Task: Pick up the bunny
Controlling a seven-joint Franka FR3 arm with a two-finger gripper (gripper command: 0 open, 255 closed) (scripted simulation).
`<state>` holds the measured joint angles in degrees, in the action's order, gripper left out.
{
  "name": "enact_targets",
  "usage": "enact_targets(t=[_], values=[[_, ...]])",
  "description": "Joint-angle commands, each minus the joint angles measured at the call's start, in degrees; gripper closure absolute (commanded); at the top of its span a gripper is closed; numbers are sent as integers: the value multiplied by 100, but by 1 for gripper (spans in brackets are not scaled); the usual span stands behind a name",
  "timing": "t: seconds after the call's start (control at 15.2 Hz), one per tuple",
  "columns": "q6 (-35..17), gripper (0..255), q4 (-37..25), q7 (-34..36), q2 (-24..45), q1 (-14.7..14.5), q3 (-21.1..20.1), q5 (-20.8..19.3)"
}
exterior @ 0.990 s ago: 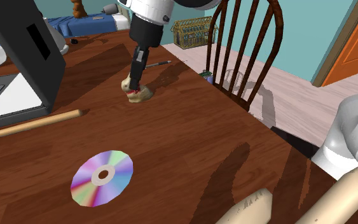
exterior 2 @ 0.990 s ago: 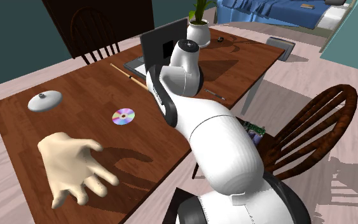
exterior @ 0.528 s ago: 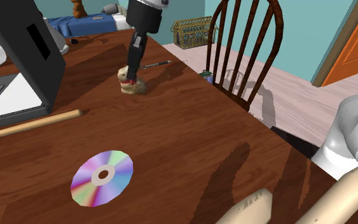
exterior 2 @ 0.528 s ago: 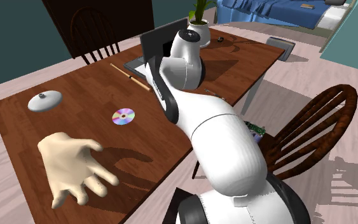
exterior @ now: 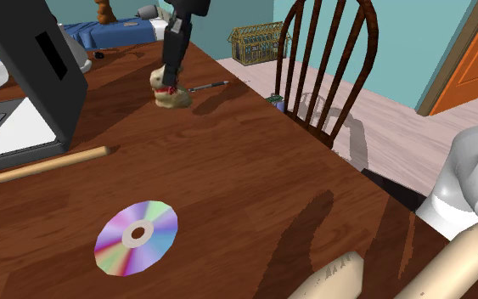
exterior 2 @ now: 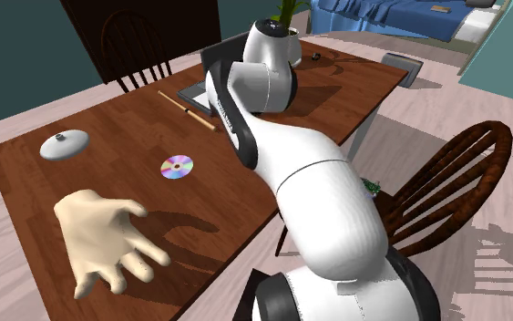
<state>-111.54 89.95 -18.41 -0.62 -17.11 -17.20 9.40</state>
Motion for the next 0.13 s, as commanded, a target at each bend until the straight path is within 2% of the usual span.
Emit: enact_targets(t=[0.0,0.07], values=[[100,255,-124,22,24,-1,-2,-15],[100,255,-126,22,25,-1,-2,-15]])
